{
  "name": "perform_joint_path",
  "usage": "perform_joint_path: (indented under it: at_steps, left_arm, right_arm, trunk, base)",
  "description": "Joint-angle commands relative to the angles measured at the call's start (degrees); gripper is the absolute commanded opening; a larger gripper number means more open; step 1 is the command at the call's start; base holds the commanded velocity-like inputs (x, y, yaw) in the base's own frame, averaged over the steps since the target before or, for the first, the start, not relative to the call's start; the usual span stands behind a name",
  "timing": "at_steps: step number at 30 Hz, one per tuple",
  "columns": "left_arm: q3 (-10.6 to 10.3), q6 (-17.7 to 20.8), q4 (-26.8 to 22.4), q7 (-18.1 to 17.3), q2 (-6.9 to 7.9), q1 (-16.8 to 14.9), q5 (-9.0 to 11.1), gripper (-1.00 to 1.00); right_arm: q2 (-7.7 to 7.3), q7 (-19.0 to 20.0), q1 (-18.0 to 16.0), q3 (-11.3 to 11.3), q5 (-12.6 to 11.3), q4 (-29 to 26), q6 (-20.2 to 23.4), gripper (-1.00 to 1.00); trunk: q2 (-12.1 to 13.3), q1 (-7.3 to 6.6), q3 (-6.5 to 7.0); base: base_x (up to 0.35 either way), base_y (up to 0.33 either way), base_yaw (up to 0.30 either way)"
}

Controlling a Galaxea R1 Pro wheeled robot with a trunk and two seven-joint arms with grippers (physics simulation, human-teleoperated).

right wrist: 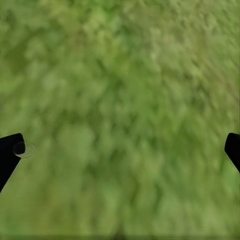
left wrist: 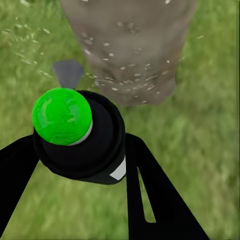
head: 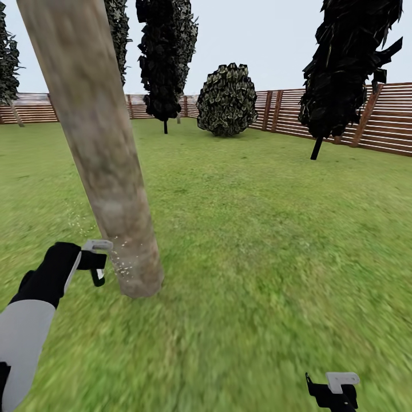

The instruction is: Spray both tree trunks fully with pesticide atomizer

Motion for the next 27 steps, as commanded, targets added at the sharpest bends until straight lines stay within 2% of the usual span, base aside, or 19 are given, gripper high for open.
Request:
perform_joint_path:
  at_steps: [1,2,6,10,14,19,24,27]
  left_arm:
    - [-0.1,0.0,-0.2,0.0,-0.44,-0.2,0.0,-1.0]
    - [-0.1,0.0,-0.7,0.0,-1.11,-0.3,-0.1,-1.0]
    - [-0.1,-0.1,-1.3,0.1,-1.6,0.2,-0.3,-1.0]
    - [0.2,0.0,-1.3,0.1,-1.0,-0.2,-0.3,-1.0]
    - [0.3,0.8,-5.0,0.1,-0.92,-1.8,-0.3,-1.0]
    - [0.4,2.0,-5.8,0.3,-0.85,-1.2,-0.6,-1.0]
    - [0.3,1.8,-5.8,0.4,-0.9,-1.1,-0.6,-1.0]
    - [0.4,1.8,-5.8,0.6,-0.91,-0.6,-0.6,-1.0]
  right_arm:
    - [0.0,0.0,0.0,0.0,0.0,0.0,0.0,1.0]
    - [0.0,0.0,0.0,0.0,0.0,0.0,0.0,1.0]
    - [0.0,0.0,0.0,0.0,0.0,0.0,0.0,1.0]
    - [0.0,0.0,0.0,0.0,0.0,0.0,0.0,1.0]
    - [0.0,0.0,0.0,0.0,0.0,0.0,0.0,1.0]
    - [0.0,0.0,0.0,0.0,0.0,0.0,0.0,1.0]
    - [0.0,0.0,0.0,0.0,0.0,0.0,0.0,1.0]
    - [0.08,0.0,0.0,0.0,0.0,0.0,0.0,1.0]
  trunk:
    - [0.0,0.0,0.0]
    - [0.0,0.0,0.0]
    - [0.0,0.0,0.0]
    - [0.0,0.0,0.0]
    - [0.0,0.0,0.0]
    - [0.0,0.0,0.0]
    - [0.0,0.0,0.0]
    - [0.0,0.0,0.0]
  base:
    - [0.0,0.0,0.0]
    - [0.0,0.0,0.0]
    - [0.0,0.0,0.0]
    - [0.0,0.0,0.0]
    - [0.0,0.0,0.0]
    - [0.01,-0.016,0.0]
    - [0.061,-0.232,0.025]
    - [0.006,-0.272,0.226]
